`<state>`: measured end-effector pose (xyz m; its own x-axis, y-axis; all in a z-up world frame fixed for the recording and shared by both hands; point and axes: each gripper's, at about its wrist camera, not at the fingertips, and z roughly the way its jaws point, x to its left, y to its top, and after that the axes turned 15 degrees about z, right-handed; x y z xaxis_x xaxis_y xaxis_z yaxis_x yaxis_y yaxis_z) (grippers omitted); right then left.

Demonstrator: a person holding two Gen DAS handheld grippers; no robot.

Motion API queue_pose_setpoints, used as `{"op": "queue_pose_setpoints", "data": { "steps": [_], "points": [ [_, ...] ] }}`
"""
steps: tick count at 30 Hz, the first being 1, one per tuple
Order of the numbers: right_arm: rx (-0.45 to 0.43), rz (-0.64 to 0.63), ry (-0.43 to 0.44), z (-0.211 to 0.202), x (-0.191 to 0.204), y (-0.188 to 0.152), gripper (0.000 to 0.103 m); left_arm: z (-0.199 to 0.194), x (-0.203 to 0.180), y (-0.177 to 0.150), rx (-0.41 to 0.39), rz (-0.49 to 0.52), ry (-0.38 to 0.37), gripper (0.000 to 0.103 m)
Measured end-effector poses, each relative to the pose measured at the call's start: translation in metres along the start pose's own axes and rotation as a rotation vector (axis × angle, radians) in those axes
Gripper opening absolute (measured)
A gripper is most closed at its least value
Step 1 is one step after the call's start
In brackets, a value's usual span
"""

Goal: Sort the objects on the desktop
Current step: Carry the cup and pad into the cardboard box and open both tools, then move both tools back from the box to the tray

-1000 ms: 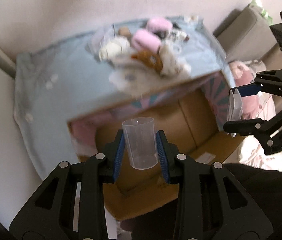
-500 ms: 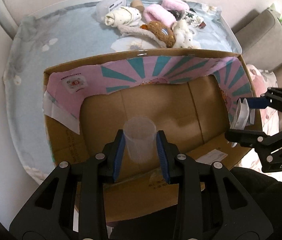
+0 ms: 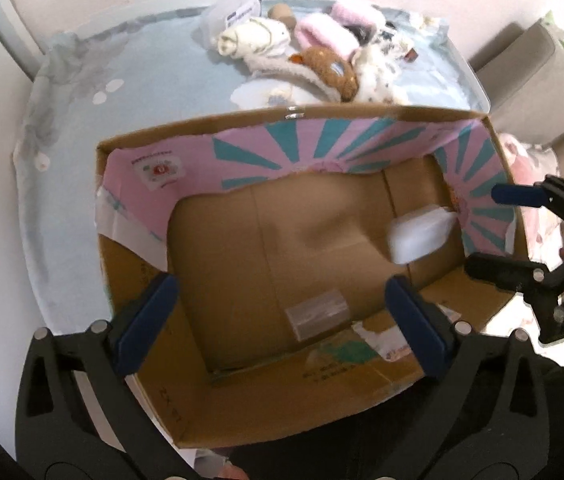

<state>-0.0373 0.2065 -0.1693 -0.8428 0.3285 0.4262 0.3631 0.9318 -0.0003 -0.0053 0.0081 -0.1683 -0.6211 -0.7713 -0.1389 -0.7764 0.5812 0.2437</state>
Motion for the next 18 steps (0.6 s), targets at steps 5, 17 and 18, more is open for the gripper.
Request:
{"op": "queue_pose_setpoints", "data": {
  "steps": [5,17,18],
  "points": [
    [-0.059,0.059,0.019,-0.008,-0.014,0.002,0.096,-0.001,0.005,0.002,-0.005,-0.013,0.004,0.103],
    [-0.192,0.129,-0.007,-0.042,-0.031,0.008,0.096,-0.022,0.025,0.019,-0.071,-0.064,0.019,0.103],
    [-0.197,0.135,-0.006,-0.042,-0.032,0.009,0.096,-0.024,0.027,0.022,-0.070,-0.063,0.034,0.103]
  ]
}}
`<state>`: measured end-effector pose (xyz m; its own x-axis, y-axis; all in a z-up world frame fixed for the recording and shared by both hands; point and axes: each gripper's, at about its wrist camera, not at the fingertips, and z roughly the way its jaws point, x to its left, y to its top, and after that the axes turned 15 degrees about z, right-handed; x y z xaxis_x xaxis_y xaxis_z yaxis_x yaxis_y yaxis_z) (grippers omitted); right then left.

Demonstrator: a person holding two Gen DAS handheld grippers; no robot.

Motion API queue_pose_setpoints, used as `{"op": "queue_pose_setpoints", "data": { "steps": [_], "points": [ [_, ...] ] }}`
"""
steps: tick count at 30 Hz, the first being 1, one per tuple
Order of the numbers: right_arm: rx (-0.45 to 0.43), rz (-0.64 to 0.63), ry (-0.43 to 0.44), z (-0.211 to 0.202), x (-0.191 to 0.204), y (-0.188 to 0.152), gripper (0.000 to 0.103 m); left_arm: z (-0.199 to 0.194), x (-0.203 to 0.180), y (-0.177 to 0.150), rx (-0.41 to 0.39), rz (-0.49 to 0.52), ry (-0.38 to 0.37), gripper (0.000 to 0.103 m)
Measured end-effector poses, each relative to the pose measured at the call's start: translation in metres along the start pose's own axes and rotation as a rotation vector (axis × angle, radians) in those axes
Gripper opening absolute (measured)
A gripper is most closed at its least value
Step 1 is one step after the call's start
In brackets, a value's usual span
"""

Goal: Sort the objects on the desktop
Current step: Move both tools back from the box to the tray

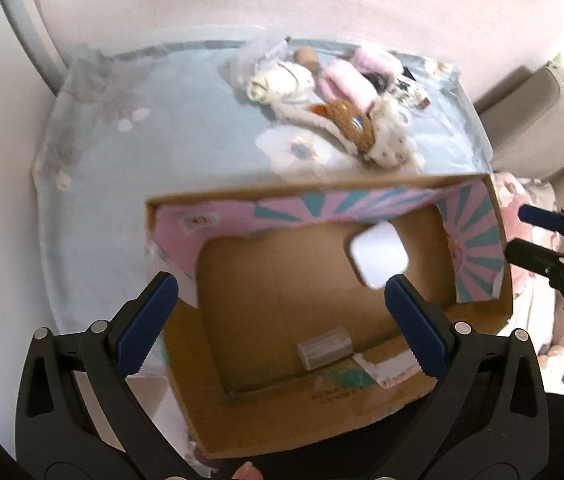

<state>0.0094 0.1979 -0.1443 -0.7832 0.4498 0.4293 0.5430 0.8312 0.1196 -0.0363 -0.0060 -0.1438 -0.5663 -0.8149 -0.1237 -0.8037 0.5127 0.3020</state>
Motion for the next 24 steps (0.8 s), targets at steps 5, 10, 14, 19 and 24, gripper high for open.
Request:
{"op": "queue_pose_setpoints", "data": {
  "steps": [5,10,14,19,24],
  "points": [
    [-0.002,0.013,0.025,0.002,0.000,0.007,0.096,-0.007,0.011,0.019,-0.008,0.017,0.052,0.103],
    [-0.036,0.050,0.021,-0.003,-0.003,0.021,0.096,-0.010,0.023,0.046,-0.024,0.037,0.064,0.103],
    [-0.085,0.080,-0.014,-0.010,-0.005,0.040,0.096,-0.008,0.029,0.072,-0.016,0.072,0.124,0.103],
    [-0.119,0.121,-0.058,-0.007,-0.010,0.077,0.096,0.009,0.040,0.118,0.002,0.128,0.160,0.103],
    [-0.172,0.193,-0.156,0.024,-0.022,0.135,0.096,0.048,0.054,0.161,-0.024,0.170,0.140,0.103]
  ]
}}
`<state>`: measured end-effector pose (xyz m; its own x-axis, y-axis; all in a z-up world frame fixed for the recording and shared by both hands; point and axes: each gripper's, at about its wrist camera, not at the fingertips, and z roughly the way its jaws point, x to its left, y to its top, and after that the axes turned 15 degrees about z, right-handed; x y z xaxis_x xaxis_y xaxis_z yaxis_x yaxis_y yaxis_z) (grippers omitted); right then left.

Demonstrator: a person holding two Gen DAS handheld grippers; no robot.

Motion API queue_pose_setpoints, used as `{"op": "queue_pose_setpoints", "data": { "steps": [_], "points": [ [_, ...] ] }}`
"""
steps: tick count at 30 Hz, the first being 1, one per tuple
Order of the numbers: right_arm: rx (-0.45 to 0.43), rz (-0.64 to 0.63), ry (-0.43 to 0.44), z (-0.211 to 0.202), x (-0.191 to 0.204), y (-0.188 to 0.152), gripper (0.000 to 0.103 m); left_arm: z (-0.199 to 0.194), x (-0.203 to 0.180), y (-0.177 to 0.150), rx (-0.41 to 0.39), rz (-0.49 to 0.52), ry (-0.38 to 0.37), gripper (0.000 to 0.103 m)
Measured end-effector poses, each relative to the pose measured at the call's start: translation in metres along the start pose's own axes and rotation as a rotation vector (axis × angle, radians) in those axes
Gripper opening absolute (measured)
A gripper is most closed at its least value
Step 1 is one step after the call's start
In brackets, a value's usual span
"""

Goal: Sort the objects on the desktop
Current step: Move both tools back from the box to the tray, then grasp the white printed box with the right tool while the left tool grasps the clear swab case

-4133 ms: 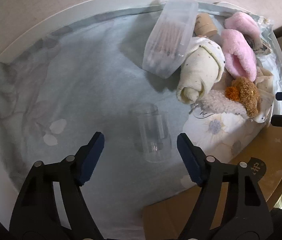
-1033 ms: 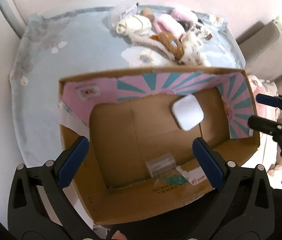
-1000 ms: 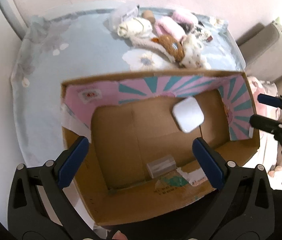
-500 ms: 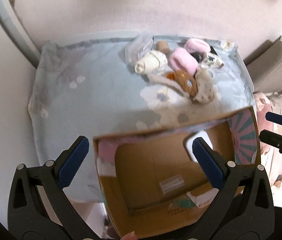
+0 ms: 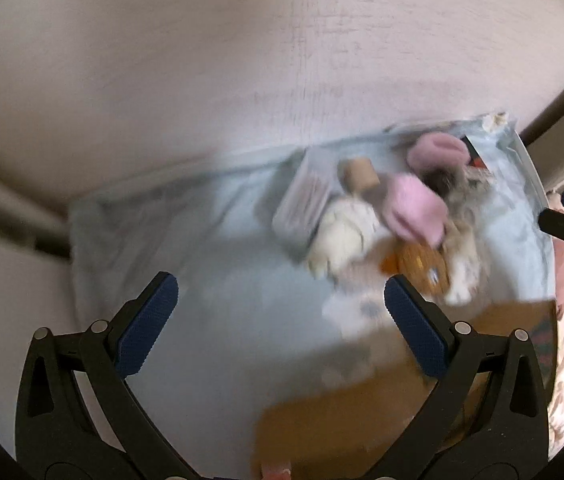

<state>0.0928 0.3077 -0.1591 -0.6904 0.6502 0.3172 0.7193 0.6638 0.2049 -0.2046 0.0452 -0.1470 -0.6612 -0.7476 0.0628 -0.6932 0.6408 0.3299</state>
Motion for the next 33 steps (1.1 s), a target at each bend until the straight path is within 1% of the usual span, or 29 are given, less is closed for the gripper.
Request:
{"op": "queue_pose_setpoints", "data": {
  "steps": [3,6,9,14,18,19,20,21,22,23,24,25,26,27,30,33],
  "points": [
    [0.006,0.032,-0.035,0.033,0.002,0.020,0.096,0.030,0.004,0.016,0.010,0.022,-0.017,0.103],
    [0.015,0.073,-0.030,0.061,0.002,0.036,0.096,0.054,0.005,0.027,0.021,0.046,-0.052,0.103],
    [0.031,0.109,-0.038,0.084,0.000,0.048,0.096,0.068,0.008,0.033,0.030,0.054,-0.057,0.102],
    [0.049,0.149,-0.060,0.105,-0.004,0.055,0.096,0.080,0.014,0.041,0.021,0.048,-0.080,0.100],
    [0.051,0.183,-0.081,0.112,-0.011,0.058,0.096,0.084,0.017,0.048,0.009,0.042,-0.103,0.098],
    [0.052,0.189,-0.078,0.112,-0.013,0.058,0.093,0.085,0.018,0.049,0.005,0.040,-0.110,0.096],
    [0.055,0.194,-0.069,0.113,-0.014,0.059,0.086,0.086,0.019,0.050,0.002,0.041,-0.119,0.089],
    [0.060,0.197,-0.065,0.115,-0.014,0.060,0.082,0.090,0.018,0.051,0.008,0.048,-0.130,0.076],
    [0.067,0.201,-0.063,0.116,-0.015,0.060,0.074,0.093,0.017,0.051,0.018,0.054,-0.142,0.070],
    [0.063,0.214,-0.063,0.118,-0.018,0.061,0.066,0.097,0.017,0.050,0.025,0.053,-0.175,0.061],
    [0.071,0.218,-0.057,0.120,-0.019,0.060,0.063,0.098,0.017,0.050,0.025,0.050,-0.197,0.051],
    [0.065,0.226,-0.036,0.119,-0.020,0.060,0.060,0.100,0.016,0.048,0.022,0.048,-0.222,0.045],
    [0.068,0.231,-0.032,0.119,-0.021,0.060,0.060,0.101,0.014,0.047,0.022,0.048,-0.237,0.036],
    [0.068,0.232,-0.032,0.119,-0.023,0.060,0.059,0.102,0.013,0.047,0.023,0.050,-0.242,0.033],
    [0.067,0.232,-0.034,0.117,-0.026,0.058,0.059,0.100,0.008,0.045,0.026,0.063,-0.228,0.032],
    [0.061,0.234,-0.029,0.113,-0.030,0.057,0.059,0.096,0.013,0.041,0.026,0.047,-0.241,0.032]
  ]
}}
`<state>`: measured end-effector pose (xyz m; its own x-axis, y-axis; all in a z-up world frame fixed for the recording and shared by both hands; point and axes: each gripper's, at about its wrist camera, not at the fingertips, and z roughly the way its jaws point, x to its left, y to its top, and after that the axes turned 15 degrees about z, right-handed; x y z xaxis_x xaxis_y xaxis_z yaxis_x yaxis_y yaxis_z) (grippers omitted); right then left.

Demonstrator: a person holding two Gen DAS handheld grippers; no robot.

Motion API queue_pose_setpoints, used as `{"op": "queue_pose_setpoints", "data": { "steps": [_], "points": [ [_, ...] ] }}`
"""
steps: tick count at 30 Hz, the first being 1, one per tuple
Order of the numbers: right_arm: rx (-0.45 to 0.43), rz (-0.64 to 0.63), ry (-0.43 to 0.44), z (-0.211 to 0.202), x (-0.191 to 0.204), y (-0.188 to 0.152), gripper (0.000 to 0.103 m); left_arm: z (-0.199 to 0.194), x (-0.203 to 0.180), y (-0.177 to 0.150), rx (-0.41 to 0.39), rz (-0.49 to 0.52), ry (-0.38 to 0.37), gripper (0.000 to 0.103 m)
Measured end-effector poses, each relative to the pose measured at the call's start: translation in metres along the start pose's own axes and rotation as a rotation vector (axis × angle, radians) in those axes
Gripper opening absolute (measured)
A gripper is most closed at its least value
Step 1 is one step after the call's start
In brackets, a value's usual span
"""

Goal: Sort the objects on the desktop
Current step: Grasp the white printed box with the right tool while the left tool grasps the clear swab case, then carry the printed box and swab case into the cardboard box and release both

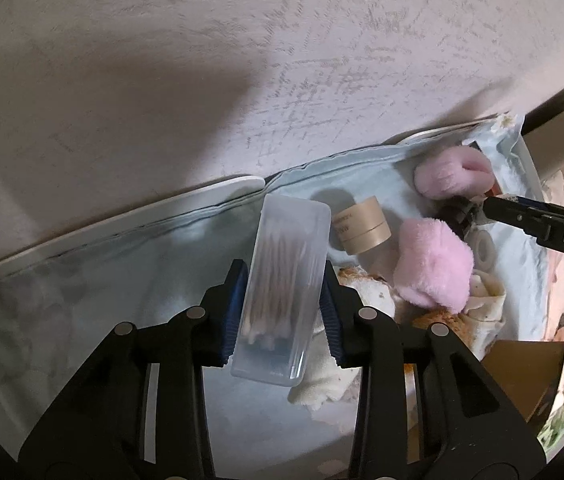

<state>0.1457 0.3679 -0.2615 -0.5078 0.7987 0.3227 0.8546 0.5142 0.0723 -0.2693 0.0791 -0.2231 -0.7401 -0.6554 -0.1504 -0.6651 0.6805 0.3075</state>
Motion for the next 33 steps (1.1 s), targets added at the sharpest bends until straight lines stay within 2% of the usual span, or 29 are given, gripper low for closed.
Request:
{"op": "queue_pose_setpoints", "data": {
  "steps": [5,10,15,19,25,33],
  "points": [
    [-0.046,-0.016,0.009,-0.025,-0.005,-0.001,0.059,-0.031,0.008,-0.001,-0.042,-0.009,0.008,0.032],
    [-0.074,-0.084,0.030,-0.069,-0.004,-0.010,0.059,-0.093,-0.003,-0.009,-0.112,-0.004,0.022,0.032],
    [-0.072,-0.201,0.082,-0.119,0.011,-0.032,0.059,-0.158,-0.027,-0.032,-0.190,-0.014,0.028,0.032],
    [-0.063,-0.292,0.118,-0.145,0.018,-0.065,0.059,-0.195,-0.051,-0.062,-0.219,-0.021,0.033,0.032],
    [0.014,-0.420,0.154,-0.163,0.027,-0.129,0.059,-0.199,-0.095,-0.112,-0.191,-0.039,0.035,0.032],
    [0.125,-0.477,0.141,-0.135,0.009,-0.192,0.059,-0.146,-0.140,-0.180,-0.059,-0.072,0.028,0.032]
  ]
}}
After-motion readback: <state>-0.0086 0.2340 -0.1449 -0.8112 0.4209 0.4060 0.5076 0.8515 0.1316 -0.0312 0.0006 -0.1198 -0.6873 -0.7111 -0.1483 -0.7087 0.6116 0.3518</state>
